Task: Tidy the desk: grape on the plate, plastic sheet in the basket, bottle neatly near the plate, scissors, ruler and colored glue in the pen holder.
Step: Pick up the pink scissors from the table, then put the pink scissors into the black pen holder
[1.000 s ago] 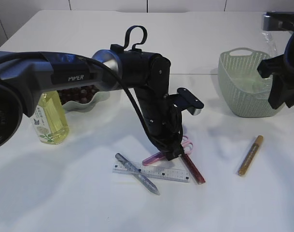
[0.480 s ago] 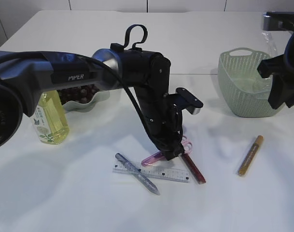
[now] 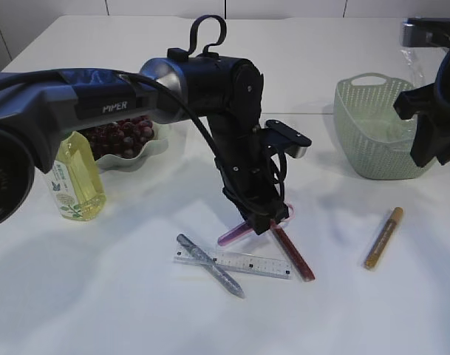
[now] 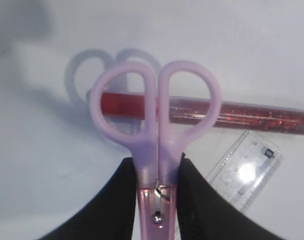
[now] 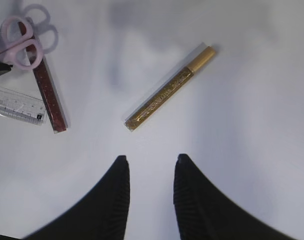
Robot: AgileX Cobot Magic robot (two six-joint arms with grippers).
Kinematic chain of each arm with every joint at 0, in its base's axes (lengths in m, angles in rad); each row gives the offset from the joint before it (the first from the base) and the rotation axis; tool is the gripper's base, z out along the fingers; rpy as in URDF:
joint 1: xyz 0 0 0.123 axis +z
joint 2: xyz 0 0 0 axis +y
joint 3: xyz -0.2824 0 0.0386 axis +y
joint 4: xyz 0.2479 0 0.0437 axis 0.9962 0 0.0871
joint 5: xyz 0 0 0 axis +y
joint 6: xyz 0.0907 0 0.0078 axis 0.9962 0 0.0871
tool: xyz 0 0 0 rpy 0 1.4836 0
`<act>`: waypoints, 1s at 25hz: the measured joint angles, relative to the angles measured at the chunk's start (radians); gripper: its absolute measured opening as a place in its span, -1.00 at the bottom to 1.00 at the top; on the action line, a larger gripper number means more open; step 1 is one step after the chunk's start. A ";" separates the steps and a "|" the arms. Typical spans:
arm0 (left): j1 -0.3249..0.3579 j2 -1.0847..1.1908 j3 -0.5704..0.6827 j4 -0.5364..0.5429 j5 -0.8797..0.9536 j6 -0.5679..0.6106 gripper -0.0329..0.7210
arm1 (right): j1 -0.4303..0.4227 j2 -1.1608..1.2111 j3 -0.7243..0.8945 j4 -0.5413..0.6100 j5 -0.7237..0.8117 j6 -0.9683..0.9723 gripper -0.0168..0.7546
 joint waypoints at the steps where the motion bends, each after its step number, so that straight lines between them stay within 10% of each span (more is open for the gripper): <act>1: 0.000 0.000 0.000 0.000 0.005 -0.007 -0.46 | 0.000 0.000 0.000 0.000 0.000 0.000 -0.34; 25: 0.000 -0.024 -0.254 0.109 0.105 -0.324 -0.45 | 0.000 0.000 0.000 0.008 0.000 0.000 -0.34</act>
